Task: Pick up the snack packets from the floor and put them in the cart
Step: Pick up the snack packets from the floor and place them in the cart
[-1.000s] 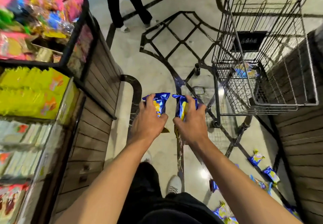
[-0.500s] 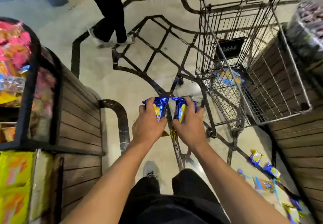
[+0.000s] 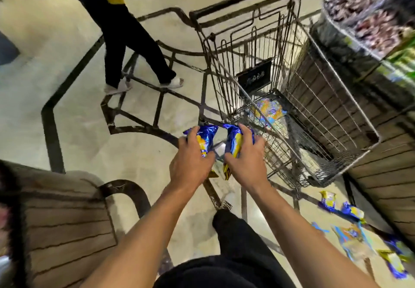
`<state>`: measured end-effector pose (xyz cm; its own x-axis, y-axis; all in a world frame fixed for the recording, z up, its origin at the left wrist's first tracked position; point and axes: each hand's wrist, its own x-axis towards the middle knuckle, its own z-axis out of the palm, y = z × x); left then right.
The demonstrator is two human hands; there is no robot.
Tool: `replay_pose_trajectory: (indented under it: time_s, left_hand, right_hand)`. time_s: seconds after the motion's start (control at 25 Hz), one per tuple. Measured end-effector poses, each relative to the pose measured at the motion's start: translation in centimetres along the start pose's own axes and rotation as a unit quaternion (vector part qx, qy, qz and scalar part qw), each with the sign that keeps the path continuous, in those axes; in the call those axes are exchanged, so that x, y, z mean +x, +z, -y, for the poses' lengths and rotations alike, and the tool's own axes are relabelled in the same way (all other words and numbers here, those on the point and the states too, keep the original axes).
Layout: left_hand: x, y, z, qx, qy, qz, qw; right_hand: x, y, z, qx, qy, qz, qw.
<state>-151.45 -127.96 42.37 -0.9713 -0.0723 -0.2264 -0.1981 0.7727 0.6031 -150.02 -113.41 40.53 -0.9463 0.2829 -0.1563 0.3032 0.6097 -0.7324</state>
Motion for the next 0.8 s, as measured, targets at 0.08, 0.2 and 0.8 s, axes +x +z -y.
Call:
replay_pose_trajectory:
  time_s: [0.08,0.2,0.8]
  left_hand:
    - [3.7,0.6,-2.4,0.008,0.008,0.009,1.0]
    - [8.2,1.9,-6.2,0.007,0.021,0.021,1.0]
    - [26.7,8.0,-19.0,0.055,0.185,0.178,0.965]
  right_hand:
    - [3.8,-1.0,-0.1,-0.002,0.011,-0.011,1.0]
    - [8.3,-2.6,-0.6,-0.016,0.017,-0.021,1.0]
    - [24.2,-7.6,-2.4,0.042,0.204,-0.167,0.964]
